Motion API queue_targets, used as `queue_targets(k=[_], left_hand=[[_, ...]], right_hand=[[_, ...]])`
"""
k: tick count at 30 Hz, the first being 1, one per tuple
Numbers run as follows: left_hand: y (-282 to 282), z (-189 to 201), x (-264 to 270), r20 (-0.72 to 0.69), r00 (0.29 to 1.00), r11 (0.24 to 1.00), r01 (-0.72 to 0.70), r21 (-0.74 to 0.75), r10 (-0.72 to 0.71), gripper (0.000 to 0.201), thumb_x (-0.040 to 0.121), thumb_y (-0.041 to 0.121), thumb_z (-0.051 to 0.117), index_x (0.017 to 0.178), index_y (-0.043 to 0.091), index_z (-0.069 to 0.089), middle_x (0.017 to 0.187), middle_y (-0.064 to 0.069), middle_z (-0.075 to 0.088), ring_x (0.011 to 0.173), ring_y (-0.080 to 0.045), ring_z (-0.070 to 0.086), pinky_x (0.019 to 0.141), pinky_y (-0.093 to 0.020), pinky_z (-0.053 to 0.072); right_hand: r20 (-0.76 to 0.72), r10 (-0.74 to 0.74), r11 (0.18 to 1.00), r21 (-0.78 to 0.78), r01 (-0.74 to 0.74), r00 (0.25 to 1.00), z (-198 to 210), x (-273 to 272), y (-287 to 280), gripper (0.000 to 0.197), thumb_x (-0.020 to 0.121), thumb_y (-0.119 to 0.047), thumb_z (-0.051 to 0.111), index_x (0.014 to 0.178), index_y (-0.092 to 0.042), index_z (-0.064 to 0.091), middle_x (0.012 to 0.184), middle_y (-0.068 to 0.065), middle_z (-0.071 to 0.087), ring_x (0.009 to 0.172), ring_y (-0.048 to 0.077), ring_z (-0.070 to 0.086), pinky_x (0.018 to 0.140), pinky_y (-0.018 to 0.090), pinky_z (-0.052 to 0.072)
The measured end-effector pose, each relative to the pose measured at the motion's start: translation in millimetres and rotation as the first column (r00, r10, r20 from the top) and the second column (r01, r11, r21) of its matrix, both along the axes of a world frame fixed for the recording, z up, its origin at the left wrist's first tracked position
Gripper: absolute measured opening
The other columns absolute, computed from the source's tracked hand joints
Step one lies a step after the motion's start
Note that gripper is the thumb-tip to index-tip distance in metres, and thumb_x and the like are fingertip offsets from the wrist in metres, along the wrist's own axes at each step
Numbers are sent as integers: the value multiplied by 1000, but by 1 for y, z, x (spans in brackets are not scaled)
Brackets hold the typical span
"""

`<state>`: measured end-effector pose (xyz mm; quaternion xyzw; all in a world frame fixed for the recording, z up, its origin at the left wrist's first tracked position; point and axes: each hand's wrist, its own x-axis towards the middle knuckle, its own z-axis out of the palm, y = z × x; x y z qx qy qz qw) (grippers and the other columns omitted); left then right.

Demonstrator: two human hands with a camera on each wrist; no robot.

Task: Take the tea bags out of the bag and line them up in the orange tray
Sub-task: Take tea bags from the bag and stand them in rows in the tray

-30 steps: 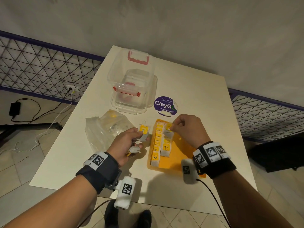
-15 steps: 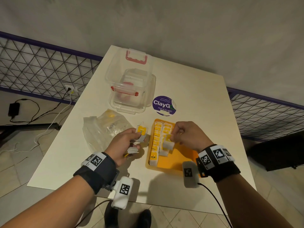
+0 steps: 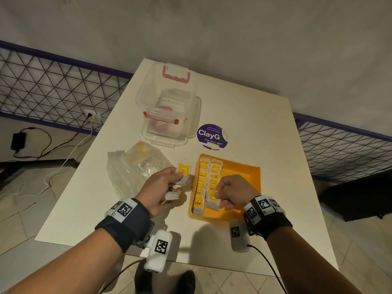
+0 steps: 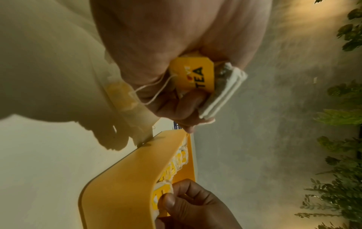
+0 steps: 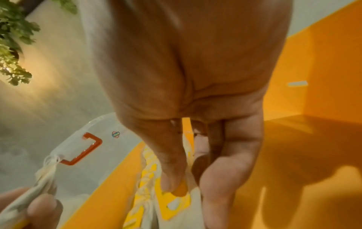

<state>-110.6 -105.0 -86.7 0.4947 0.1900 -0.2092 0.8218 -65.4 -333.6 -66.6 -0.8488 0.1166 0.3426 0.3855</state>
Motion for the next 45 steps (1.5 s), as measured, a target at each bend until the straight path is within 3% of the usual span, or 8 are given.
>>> queue_targets(k=[5, 18, 23, 28, 32, 37, 41, 45], left_hand=[[0, 0, -1, -2, 1000, 1000, 4, 12, -4, 10, 96, 13, 55, 103, 7, 58, 97, -15, 67, 49, -15, 48, 34, -18, 33], [-2, 0, -1, -8, 1000, 1000, 16, -11, -16, 10, 96, 16, 57, 101, 9, 61, 98, -16, 69, 48, -15, 48, 39, -20, 33], [-2, 4, -1, 10, 1000, 1000, 24, -5, -24, 9, 96, 15, 57, 100, 9, 63, 98, -15, 69, 49, -15, 49, 38, -18, 36], [-8, 5, 0, 23, 999, 999, 24, 22, -25, 11, 95, 17, 60, 96, 13, 71, 95, -13, 66, 51, -15, 50, 42, -19, 39], [-15, 13, 0, 44, 999, 1000, 18, 5, -18, 12, 96, 15, 60, 100, 10, 70, 85, -8, 67, 50, -14, 49, 40, -18, 40], [-14, 19, -1, 44, 999, 1000, -1, -17, 2, 15, 96, 14, 59, 104, 6, 69, 85, -8, 70, 49, -12, 50, 42, -19, 42], [-8, 17, -2, -23, 1000, 1000, -9, -1, 9, 22, 98, 12, 52, 109, 5, 68, 95, -13, 69, 50, -17, 47, 39, -18, 38], [-5, 17, -5, -48, 999, 1000, -6, 3, 6, 27, 98, 10, 47, 114, 4, 67, 95, -13, 69, 49, -18, 46, 37, -16, 35]], right_hand=[[31, -13, 997, -79, 16, 999, -8, 2, 6, 9, 86, -8, 71, 94, -10, 66, 84, 19, 74, 62, 25, 72, 51, 29, 52], [180, 10, 977, -212, 29, 984, -14, 7, 16, 14, 83, -11, 74, 91, -7, 63, 69, 15, 73, 38, 15, 58, 43, 23, 46], [308, 137, 948, -318, -34, 941, 6, 10, 15, 17, 82, -22, 76, 91, -12, 65, 86, 2, 68, 76, 18, 66, 71, 32, 54], [486, 66, 991, 74, -116, 871, 40, 12, 37, 15, 84, -28, 77, 90, -15, 74, 85, -3, 72, 73, 11, 69, 59, 16, 48], [478, 162, 978, 35, -204, 863, 40, 11, 53, 13, 81, -25, 79, 91, -17, 76, 80, -7, 72, 72, 3, 63, 63, 17, 47], [531, 135, 984, 30, -178, 836, 39, 10, 57, 7, 81, -20, 78, 84, -14, 76, 72, -6, 70, 71, 12, 66, 71, 31, 55], [494, -35, 983, 175, -60, 869, 55, 16, 47, 9, 80, -15, 80, 83, -8, 76, 70, -1, 70, 61, 5, 63, 58, 17, 48], [575, 190, 979, -171, -110, 795, 57, 25, 32, 9, 82, -20, 77, 75, -18, 72, 74, -8, 67, 72, 5, 59, 60, 19, 43]])
